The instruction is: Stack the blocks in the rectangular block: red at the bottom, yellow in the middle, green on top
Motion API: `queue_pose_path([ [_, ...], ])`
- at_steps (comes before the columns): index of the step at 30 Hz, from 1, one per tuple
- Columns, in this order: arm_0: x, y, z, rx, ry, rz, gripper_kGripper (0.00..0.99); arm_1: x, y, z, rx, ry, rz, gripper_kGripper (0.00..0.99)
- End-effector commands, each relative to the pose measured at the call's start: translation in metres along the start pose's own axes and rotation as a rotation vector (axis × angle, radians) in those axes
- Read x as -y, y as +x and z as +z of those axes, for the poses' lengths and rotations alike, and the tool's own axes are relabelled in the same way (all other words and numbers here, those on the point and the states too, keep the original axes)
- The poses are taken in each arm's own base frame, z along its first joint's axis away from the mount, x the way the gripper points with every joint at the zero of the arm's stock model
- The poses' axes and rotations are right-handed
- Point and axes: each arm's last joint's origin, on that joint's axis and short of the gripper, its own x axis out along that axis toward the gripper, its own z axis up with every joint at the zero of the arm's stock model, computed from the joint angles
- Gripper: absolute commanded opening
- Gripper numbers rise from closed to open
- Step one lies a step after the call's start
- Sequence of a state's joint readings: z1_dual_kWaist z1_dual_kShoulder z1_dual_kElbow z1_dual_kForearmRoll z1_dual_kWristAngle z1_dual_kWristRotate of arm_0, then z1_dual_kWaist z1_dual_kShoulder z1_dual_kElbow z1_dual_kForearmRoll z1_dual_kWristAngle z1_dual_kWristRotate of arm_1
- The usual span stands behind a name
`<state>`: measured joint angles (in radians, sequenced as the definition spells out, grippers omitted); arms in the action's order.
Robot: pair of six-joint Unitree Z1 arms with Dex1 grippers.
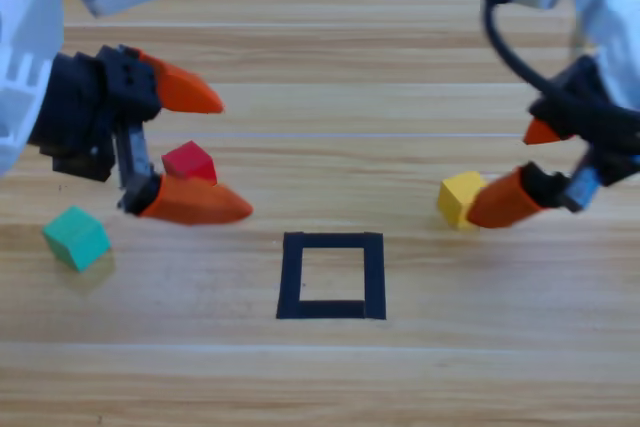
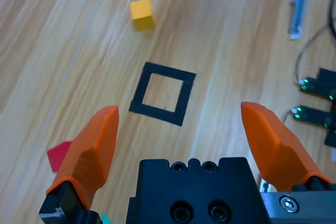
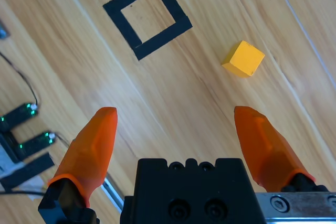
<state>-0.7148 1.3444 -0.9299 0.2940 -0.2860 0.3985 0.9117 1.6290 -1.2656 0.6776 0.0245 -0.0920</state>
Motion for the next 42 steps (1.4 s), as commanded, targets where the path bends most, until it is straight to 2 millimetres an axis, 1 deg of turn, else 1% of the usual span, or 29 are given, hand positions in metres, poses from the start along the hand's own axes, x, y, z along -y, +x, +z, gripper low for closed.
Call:
queue_pose_path([
  [1,-0.006,0.0,0.001,0.011,-0.233,0.177,0.99,0.035,0.075,0.028,-0.116,0.157,-0.262,0.983],
  [2,-0.009,0.0,0.003,0.018,-0.314,0.22,0.99,0.042,0.087,0.035,-0.128,0.194,-0.32,0.983],
  [4,-0.016,-0.01,0.002,0.032,-0.5,0.404,0.99,0.057,0.11,0.041,-0.158,0.246,-0.361,0.982],
  [5,-0.018,-0.014,0.002,0.04,-0.565,0.458,0.99,0.064,0.117,0.042,-0.168,0.275,-0.367,0.982],
  [7,-0.022,-0.019,0.002,0.072,-0.718,0.557,0.99,0.07,0.133,0.044,-0.191,0.295,-0.369,0.982],
  [8,-0.023,-0.021,0.002,0.085,-0.79,0.603,0.99,0.072,0.137,0.044,-0.203,0.296,-0.37,0.982],
  [10,-0.025,-0.022,0.0,0.113,-0.906,0.655,0.99,0.076,0.146,0.044,-0.22,0.311,-0.372,0.979],
  [13,-0.03,-0.02,0.001,0.108,-1.025,0.67,0.99,0.078,0.162,0.041,-0.251,0.311,-0.372,0.973],
  [14,-0.033,-0.015,0.004,0.078,-1.072,0.679,0.99,0.079,0.165,0.041,-0.259,0.311,-0.372,0.966],
  [16,-0.043,0.002,0.016,0.002,-1.129,0.698,0.99,0.084,0.17,0.039,-0.271,0.322,-0.373,0.963],
  [17,-0.051,0.015,0.024,-0.053,-1.154,0.712,0.99,0.087,0.173,0.039,-0.276,0.329,-0.365,0.96],
  [18,-0.062,0.034,0.036,-0.127,-1.179,0.734,0.99,0.091,0.177,0.036,-0.286,0.341,-0.347,0.954],
  [20,-0.076,0.058,0.05,-0.213,-1.223,0.772,0.989,0.099,0.186,0.034,-0.305,0.362,-0.317,0.953],
  [21,-0.084,0.075,0.057,-0.258,-1.243,0.79,0.989,0.102,0.191,0.031,-0.319,0.376,-0.291,0.953],
  [24,-0.094,0.101,0.061,-0.31,-1.285,0.788,0.988,0.107,0.203,0.029,-0.354,0.391,-0.244,0.953],
  [28,-0.114,0.119,0.044,-0.384,-1.401,0.78,0.971,0.107,0.207,0.029,-0.366,0.388,-0.228,0.951],
  [31,-0.128,0.13,0.036,-0.435,-1.477,0.81,0.971,0.106,0.21,0.028,-0.374,0.388,-0.226,0.948],
  [35,-0.15,0.146,0.028,-0.493,-1.559,0.859,0.96,0.106,0.214,0.025,-0.396,0.391,-0.211,0.92],
  [37,-0.159,0.15,0.021,-0.507,-1.609,0.88,0.96,0.105,0.218,0.024,-0.403,0.394,-0.204,0.891],
  [40,-0.17,0.155,0.007,-0.535,-1.683,0.903,0.962,0.104,0.222,0.022,-0.416,0.399,-0.166,0.816],
  [42,-0.173,0.158,0.002,-0.549,-1.729,0.923,0.962,0.107,0.224,0.02,-0.425,0.413,-0.152,0.808],
])
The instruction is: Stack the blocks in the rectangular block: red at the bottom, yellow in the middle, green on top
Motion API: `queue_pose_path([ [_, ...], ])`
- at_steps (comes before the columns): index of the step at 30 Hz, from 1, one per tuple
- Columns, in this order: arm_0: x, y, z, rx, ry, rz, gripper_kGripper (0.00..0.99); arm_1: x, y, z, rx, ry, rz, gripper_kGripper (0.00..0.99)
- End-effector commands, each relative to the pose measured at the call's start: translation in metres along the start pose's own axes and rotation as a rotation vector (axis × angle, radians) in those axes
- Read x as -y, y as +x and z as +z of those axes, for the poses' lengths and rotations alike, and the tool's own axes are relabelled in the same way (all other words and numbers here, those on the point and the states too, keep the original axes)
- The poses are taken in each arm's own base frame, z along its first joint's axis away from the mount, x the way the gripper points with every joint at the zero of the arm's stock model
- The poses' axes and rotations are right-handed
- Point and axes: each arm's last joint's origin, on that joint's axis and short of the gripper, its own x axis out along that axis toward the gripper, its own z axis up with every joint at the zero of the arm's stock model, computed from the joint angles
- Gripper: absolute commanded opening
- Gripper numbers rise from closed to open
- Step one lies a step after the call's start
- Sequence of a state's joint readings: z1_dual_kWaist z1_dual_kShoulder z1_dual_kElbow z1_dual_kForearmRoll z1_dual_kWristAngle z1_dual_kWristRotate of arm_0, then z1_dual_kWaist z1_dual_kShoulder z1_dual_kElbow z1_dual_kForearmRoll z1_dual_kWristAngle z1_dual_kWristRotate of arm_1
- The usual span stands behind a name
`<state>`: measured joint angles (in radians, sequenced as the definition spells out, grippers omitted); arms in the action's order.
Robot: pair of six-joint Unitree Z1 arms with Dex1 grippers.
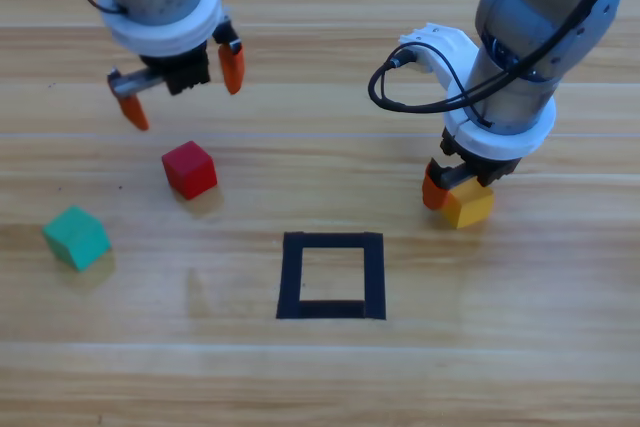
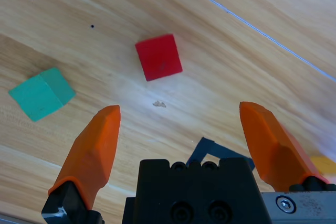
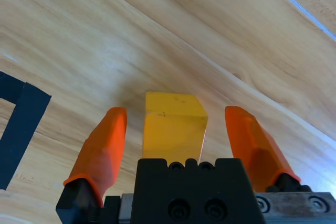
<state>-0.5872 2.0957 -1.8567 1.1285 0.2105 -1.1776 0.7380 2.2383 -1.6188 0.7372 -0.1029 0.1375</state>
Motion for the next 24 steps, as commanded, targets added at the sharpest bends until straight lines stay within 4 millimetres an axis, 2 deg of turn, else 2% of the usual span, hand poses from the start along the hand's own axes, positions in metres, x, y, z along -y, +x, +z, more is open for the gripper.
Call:
queue_pose_path([
  [1,-0.006,0.048,0.021,-0.07,-0.126,0.113,0.962,0.013,0.039,-0.005,-0.125,0.026,0.028,0.807],
  [7,-0.005,0.075,0.027,-0.148,-0.171,0.147,0.962,0.017,0.039,-0.007,-0.149,0.032,0.044,0.413],
  [9,-0.004,0.08,0.026,-0.164,-0.184,0.155,0.963,0.019,0.04,-0.008,-0.152,0.035,0.041,0.348],
  [14,-0.001,0.091,0.023,-0.199,-0.224,0.167,0.968,0.021,0.034,-0.011,-0.18,0.045,0.013,0.339],
  [20,0.007,0.105,0.024,-0.218,-0.25,0.17,0.966,0.023,0.0,-0.018,-0.15,0.08,0.051,0.337],
  [24,0.008,0.109,0.028,-0.216,-0.264,0.171,0.966,0.02,-0.014,-0.022,-0.138,0.152,0.075,0.337],
])
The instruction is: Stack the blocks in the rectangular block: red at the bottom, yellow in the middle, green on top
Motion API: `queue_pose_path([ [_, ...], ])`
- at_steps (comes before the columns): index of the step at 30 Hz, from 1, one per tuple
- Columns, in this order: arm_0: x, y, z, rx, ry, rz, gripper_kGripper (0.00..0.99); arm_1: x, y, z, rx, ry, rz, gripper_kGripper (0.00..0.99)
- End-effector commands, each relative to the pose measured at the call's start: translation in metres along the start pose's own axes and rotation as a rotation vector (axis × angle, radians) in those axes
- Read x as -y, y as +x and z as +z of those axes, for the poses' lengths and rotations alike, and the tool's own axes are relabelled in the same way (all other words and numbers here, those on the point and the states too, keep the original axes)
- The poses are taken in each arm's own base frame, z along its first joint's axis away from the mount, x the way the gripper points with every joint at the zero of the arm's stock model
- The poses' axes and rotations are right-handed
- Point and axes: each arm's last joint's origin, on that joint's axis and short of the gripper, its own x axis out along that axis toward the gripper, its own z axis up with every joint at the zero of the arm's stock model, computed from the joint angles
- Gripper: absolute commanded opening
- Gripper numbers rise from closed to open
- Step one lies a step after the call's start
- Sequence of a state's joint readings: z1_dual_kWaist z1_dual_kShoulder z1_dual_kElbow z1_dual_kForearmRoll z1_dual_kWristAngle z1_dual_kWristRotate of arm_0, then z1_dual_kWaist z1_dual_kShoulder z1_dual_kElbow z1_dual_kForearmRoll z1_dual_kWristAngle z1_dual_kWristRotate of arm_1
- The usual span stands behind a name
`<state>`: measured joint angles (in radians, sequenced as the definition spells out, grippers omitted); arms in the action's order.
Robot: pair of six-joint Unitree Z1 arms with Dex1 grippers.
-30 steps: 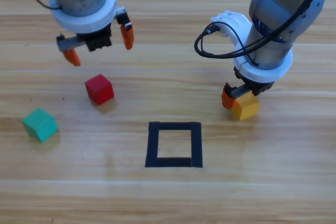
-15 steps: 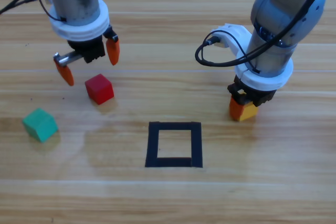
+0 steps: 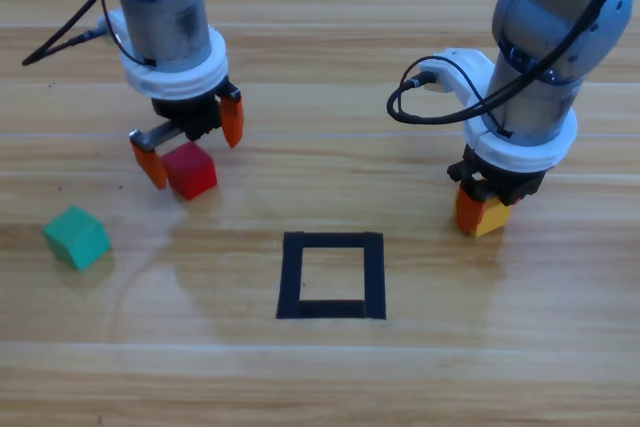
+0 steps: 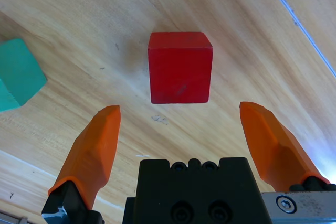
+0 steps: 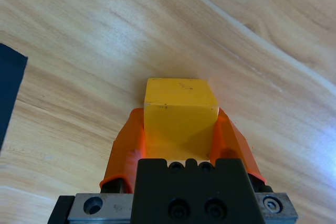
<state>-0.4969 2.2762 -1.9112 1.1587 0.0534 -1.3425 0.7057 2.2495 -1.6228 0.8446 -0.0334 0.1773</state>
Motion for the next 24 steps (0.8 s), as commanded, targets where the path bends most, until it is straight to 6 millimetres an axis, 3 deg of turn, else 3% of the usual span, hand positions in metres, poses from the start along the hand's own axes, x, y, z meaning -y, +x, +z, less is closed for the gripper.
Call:
queue_pose_path([
  [1,0.006,0.029,0.013,-0.021,-0.04,0.054,0.966,0.007,-0.019,-0.015,-0.015,0.087,0.05,0.336],
  [4,0.006,0.029,0.02,-0.021,-0.06,0.05,0.966,-0.001,-0.025,-0.021,-0.014,0.084,0.062,0.232],
  [14,0.007,0.042,0.039,-0.049,-0.091,0.053,0.965,-0.006,-0.029,-0.028,-0.021,0.082,0.091,0.232],
  [24,0.01,0.059,0.037,-0.065,-0.103,0.083,0.913,-0.006,-0.039,-0.037,0.031,0.082,0.083,0.232],
])
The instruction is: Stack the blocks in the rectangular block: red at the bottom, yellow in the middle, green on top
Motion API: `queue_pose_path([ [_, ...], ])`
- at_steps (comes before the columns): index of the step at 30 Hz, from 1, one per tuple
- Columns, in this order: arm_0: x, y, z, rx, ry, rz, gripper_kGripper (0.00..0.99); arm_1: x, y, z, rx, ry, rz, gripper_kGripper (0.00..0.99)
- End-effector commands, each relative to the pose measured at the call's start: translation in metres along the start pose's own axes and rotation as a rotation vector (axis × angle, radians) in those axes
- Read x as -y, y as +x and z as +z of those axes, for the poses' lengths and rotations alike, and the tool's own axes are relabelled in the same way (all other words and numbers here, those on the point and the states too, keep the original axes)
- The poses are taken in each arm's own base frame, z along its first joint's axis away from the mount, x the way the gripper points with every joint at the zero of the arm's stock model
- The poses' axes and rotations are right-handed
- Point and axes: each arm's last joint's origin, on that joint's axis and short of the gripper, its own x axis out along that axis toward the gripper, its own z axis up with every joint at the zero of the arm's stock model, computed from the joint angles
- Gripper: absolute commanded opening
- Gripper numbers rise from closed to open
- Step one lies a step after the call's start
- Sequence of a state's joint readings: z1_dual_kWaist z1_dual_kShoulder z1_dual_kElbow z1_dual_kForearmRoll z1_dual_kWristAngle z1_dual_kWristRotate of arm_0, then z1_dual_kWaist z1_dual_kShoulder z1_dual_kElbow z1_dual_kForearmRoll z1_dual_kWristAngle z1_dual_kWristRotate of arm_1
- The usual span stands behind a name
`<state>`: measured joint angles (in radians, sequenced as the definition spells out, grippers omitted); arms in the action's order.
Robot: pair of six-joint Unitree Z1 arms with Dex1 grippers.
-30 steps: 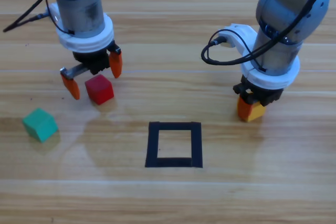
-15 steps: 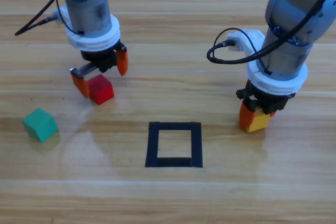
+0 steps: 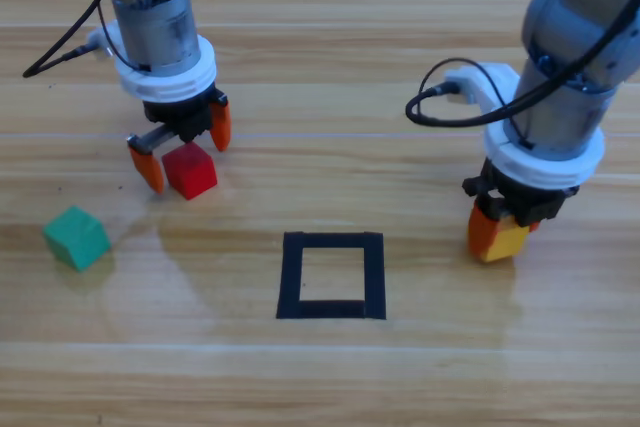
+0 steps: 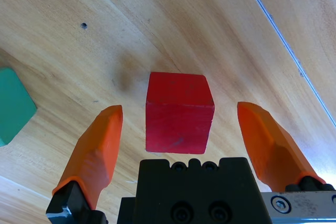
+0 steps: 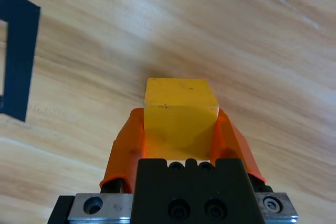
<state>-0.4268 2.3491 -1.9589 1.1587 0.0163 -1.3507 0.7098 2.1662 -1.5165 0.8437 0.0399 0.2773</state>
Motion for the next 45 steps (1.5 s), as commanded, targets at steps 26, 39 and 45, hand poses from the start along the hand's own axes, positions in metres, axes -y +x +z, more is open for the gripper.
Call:
queue_pose_path([
  [26,0.025,-0.057,-0.043,0.036,0.575,-0.062,0.044,-0.011,-0.029,-0.025,0.117,-0.052,-0.008,0.233],
  [39,0.024,-0.018,-0.139,-0.071,1.094,0.053,0.0,-0.008,-0.038,-0.032,0.135,-0.046,-0.012,0.233],
  [45,0.017,-0.017,-0.17,-0.084,1.128,0.068,0.0,-0.008,-0.038,-0.032,0.137,-0.041,-0.013,0.235],
])
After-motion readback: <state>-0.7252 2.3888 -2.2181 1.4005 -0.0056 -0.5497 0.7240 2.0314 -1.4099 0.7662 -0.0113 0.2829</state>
